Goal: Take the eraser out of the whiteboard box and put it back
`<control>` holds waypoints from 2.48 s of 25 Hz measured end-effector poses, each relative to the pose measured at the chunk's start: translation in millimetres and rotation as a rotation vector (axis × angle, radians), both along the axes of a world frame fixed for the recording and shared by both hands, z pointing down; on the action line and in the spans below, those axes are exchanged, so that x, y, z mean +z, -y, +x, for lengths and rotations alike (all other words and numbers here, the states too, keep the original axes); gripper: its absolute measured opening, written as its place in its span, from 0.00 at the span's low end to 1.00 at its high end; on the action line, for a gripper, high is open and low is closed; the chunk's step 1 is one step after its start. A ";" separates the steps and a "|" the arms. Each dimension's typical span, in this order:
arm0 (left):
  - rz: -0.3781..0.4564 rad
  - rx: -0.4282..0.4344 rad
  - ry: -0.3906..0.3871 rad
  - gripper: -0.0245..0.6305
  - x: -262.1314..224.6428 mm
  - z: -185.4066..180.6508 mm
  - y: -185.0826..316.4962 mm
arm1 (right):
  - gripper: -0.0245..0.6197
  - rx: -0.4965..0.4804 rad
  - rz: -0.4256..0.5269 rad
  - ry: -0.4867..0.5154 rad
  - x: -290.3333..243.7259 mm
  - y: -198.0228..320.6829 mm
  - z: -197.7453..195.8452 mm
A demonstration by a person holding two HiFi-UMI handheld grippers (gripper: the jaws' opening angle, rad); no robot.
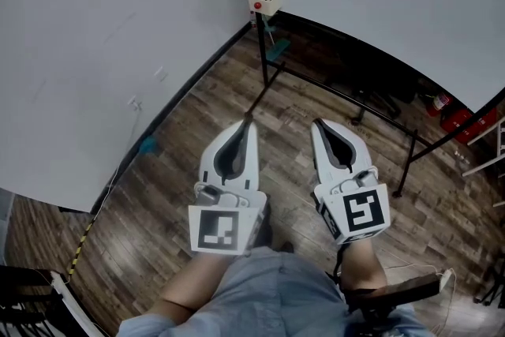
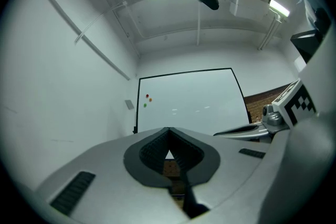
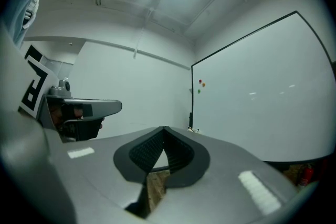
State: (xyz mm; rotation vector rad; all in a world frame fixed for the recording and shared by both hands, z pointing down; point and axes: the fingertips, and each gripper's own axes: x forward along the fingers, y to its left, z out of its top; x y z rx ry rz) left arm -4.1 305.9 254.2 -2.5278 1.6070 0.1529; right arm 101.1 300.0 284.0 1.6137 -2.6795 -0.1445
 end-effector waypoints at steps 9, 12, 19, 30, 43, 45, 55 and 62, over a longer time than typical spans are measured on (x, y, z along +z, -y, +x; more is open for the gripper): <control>0.015 0.033 -0.033 0.04 -13.9 -29.1 96.3 | 0.04 0.041 0.026 -0.007 -18.0 95.3 -27.2; 0.020 0.042 -0.042 0.04 -17.1 -41.1 122.9 | 0.04 0.047 0.029 -0.014 -22.0 121.8 -39.9; 0.017 0.070 -0.051 0.04 -16.5 -62.0 170.2 | 0.04 0.066 0.041 -0.030 -26.8 169.5 -63.8; -0.020 0.093 -0.066 0.04 -2.7 -67.4 221.7 | 0.04 0.073 0.017 -0.057 -22.1 219.0 -73.1; -0.026 0.085 -0.034 0.04 4.4 -59.9 311.5 | 0.04 0.068 0.031 -0.027 -19.9 308.1 -63.2; -0.027 0.082 -0.032 0.04 2.5 -57.0 330.6 | 0.04 0.060 0.026 -0.026 -19.7 326.7 -61.3; -0.050 0.067 -0.001 0.04 2.0 -44.1 427.7 | 0.04 0.031 -0.004 -0.013 -12.4 416.4 -50.6; -0.047 0.044 -0.004 0.04 -1.3 -41.6 469.9 | 0.04 -0.005 -0.016 -0.033 -10.5 462.8 -52.0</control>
